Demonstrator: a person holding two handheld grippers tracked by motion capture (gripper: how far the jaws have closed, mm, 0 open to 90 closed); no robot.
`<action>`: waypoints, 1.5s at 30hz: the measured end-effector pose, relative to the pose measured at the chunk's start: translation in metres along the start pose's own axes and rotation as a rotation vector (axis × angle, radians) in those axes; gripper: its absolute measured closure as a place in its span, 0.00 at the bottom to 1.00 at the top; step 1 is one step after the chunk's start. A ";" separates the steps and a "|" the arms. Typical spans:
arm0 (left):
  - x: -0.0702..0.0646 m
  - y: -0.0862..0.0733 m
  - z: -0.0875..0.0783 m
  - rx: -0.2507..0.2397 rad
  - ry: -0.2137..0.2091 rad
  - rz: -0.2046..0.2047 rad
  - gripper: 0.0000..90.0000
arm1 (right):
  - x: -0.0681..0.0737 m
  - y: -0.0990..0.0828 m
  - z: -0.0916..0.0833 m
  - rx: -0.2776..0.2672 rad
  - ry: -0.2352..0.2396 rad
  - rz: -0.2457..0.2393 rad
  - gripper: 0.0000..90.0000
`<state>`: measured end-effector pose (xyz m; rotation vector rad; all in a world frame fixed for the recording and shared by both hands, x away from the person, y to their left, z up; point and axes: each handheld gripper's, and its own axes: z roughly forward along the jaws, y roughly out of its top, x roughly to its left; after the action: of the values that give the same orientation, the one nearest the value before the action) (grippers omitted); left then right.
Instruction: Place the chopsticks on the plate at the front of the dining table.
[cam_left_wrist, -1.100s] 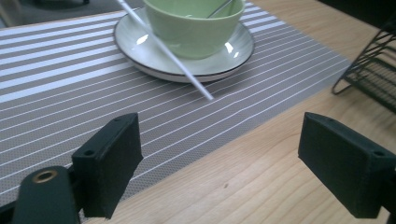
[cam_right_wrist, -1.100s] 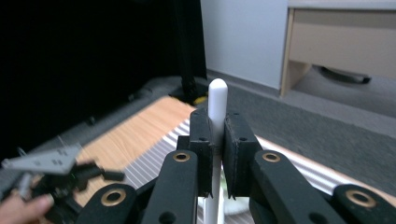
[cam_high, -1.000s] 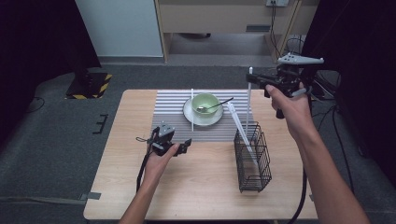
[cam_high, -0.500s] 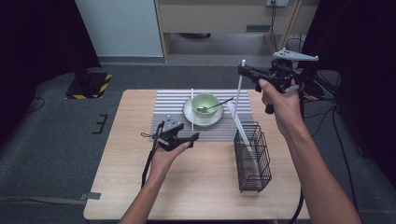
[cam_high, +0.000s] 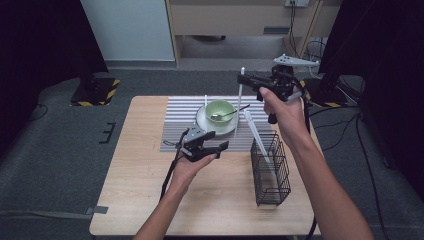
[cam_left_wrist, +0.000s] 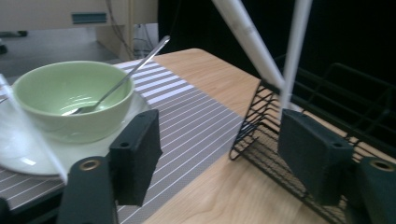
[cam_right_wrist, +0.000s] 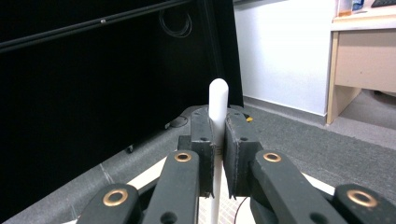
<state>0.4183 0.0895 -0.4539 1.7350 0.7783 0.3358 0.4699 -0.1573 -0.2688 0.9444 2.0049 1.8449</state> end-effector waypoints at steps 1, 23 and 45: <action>-0.002 0.000 0.001 0.002 -0.011 0.006 0.37 | 0.001 -0.001 0.002 0.004 0.003 0.001 0.93; -0.007 -0.002 0.004 0.008 -0.163 -0.060 0.89 | 0.011 -0.002 0.015 0.040 0.059 0.031 0.93; -0.009 -0.002 0.003 -0.003 -0.174 -0.053 0.96 | 0.011 -0.004 0.020 0.060 0.069 0.031 0.93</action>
<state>0.4125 0.0813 -0.4557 1.7123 0.6956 0.1472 0.4721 -0.1343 -0.2727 0.9450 2.1086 1.8672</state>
